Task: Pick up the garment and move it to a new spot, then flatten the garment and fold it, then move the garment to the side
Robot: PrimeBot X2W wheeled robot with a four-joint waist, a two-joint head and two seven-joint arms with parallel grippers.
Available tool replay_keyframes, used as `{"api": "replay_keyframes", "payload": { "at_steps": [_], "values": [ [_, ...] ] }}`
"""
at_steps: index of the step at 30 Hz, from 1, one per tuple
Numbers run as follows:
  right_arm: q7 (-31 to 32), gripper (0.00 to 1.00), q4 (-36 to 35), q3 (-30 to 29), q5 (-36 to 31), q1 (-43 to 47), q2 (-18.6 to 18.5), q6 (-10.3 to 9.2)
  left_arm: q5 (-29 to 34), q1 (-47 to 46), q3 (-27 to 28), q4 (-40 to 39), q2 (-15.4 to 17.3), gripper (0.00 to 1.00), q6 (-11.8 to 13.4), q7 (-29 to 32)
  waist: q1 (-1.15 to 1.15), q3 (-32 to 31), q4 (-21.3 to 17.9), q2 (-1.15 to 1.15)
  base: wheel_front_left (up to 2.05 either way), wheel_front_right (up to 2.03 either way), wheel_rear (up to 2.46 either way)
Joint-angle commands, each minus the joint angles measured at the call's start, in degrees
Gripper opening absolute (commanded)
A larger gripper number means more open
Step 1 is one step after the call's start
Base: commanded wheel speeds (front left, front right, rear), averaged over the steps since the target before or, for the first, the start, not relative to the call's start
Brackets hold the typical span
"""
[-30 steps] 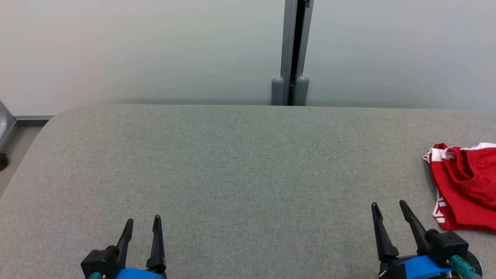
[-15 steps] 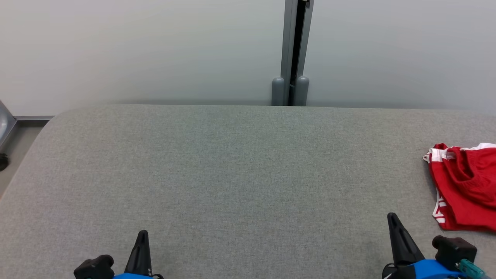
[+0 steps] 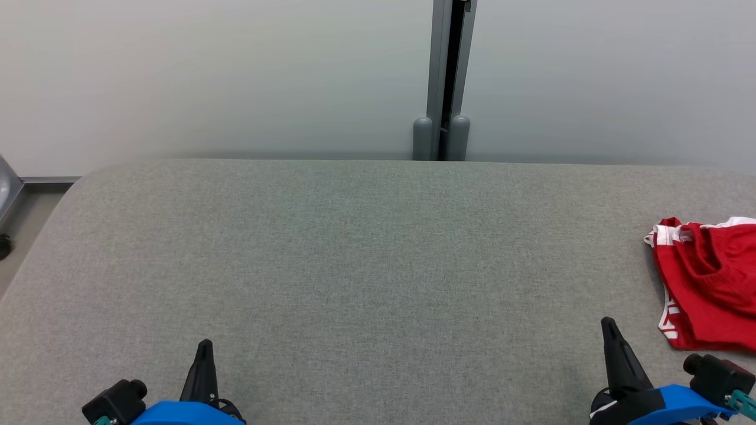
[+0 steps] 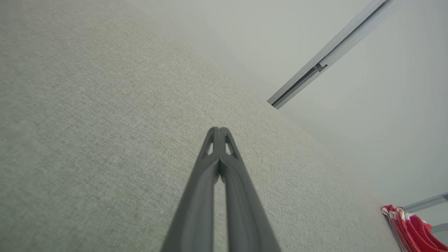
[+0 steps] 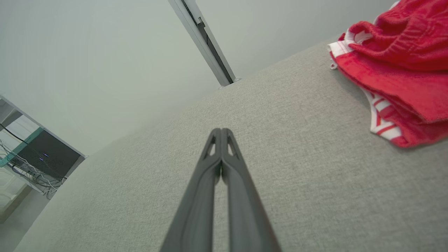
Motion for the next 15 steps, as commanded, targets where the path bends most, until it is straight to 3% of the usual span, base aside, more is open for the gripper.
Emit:
{"api": "replay_keyframes", "payload": {
  "at_steps": [1, 15],
  "values": [
    [0.4, 0.00, -1.1, -0.3, 2.3, -1.7, -0.2, 0.00, -1.7, -1.9, 0.8, -1.1, -0.1, 0.00, -0.5, 0.5, 0.00, 0.0, 0.0, 0.00, 0.00, 0.00, 0.00],
    [3.3, 0.00, -1.7, -1.1, 14.4, -2.7, -0.3, 0.00, -11.0, -3.1, 3.6, -2.0, -0.8, 0.00, -1.6, 3.3, 0.00, 0.1, -0.1, 0.00, 0.00, 0.00, 0.00]
  ]
}}
